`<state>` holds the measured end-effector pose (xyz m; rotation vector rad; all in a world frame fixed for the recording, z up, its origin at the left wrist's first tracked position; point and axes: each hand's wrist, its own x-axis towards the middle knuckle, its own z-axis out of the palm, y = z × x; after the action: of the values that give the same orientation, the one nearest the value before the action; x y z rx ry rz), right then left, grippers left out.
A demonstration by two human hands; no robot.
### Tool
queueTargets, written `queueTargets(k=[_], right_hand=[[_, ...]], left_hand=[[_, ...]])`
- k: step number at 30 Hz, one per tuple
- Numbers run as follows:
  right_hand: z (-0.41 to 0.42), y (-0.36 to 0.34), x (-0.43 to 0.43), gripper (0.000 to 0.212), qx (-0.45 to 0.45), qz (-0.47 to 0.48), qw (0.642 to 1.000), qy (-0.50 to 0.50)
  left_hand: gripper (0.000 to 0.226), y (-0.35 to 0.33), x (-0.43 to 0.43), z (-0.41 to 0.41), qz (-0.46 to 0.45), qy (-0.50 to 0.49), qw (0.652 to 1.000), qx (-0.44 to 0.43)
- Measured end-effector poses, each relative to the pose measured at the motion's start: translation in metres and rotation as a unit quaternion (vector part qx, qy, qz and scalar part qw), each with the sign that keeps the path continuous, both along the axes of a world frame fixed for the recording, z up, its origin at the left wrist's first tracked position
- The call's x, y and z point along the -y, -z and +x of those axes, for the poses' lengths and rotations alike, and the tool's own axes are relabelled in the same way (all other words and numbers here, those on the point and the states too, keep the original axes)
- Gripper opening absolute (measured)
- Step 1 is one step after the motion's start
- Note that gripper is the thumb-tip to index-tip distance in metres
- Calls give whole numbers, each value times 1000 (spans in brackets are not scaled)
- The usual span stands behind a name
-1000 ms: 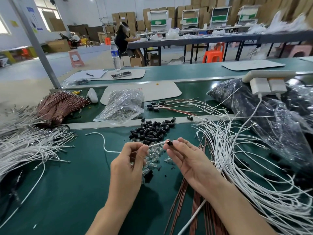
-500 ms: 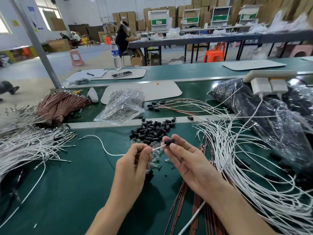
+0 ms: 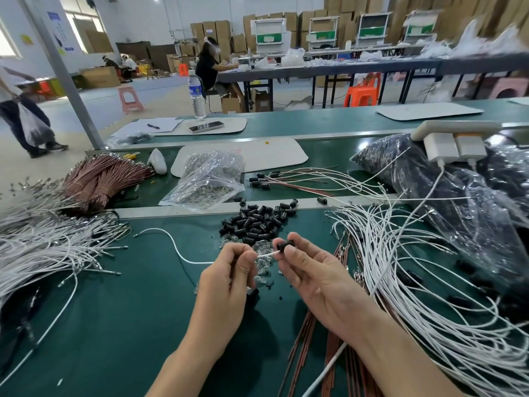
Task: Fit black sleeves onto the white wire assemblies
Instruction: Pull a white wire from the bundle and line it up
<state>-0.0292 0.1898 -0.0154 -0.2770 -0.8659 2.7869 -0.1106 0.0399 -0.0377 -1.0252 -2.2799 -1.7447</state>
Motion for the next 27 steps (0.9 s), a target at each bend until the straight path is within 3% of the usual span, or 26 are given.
queueTargets(k=[4,7,13,21,27], right_hand=[[-2,2,2,27,3,31,999,8],[-2,2,2,22,10,113,993,37],[-2,3,4,32,12,196,979,45],[-2,4,3,34,-1,195,980,40],[-2,10,6,53,-13,270,962,40]], left_hand=[[22,1,1,-1,4,-12,1000,-7],[26,2,2,-2,0,0,1000,-10],[14,1,2,0,-20,22,998,-60],[20,5,2,-3,-24,68,997,-27],[29,9,0,-2,-34,82,996,-8]])
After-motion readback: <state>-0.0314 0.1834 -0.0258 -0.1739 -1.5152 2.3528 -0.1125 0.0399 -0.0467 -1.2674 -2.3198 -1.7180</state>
